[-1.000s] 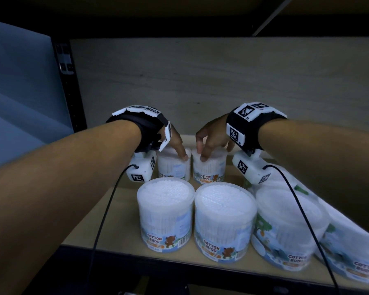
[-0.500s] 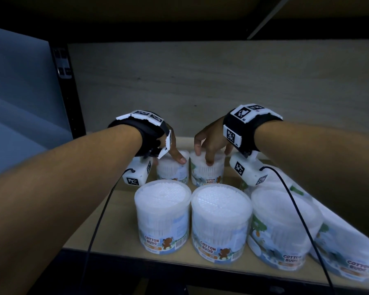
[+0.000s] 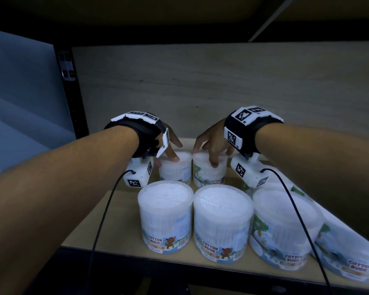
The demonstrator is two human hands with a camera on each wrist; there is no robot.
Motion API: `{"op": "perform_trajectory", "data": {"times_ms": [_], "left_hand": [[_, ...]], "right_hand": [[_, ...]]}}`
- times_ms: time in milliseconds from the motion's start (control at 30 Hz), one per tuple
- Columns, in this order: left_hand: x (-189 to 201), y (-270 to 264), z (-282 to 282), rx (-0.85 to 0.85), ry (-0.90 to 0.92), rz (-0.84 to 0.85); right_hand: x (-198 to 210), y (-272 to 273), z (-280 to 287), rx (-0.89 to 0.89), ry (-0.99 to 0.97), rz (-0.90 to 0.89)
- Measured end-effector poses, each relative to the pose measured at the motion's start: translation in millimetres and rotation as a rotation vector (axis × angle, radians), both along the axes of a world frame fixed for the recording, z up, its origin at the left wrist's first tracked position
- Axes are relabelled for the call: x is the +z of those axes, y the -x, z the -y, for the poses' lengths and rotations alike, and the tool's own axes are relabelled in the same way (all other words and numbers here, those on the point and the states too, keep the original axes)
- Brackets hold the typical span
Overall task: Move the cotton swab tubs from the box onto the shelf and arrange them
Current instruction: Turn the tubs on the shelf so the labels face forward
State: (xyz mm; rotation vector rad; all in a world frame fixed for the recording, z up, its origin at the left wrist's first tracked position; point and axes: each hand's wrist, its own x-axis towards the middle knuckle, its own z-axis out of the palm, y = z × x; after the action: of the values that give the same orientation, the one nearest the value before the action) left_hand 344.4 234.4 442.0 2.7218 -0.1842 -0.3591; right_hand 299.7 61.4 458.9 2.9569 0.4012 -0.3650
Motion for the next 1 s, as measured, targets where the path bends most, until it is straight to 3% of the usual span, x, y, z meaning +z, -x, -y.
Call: {"op": "perform_trajectory", "data": {"times_ms": [167, 767, 1000], "left_hand": [[-4.8, 7.4, 2.3, 0.018, 0.065, -0.023], [-3.9, 5.8, 13.1, -0.067, -0.092, 0.037], [0.5, 24.0, 10.6, -0.024, -0.009, -0.075]], "right_hand": [[1.5, 1.7, -1.0, 0.003, 0.027, 0.013], [11.1, 25.6, 1.1, 0.027, 0.093, -0.001], [12.4, 37.9, 4.5, 0.02, 0.06, -0.026]]}}
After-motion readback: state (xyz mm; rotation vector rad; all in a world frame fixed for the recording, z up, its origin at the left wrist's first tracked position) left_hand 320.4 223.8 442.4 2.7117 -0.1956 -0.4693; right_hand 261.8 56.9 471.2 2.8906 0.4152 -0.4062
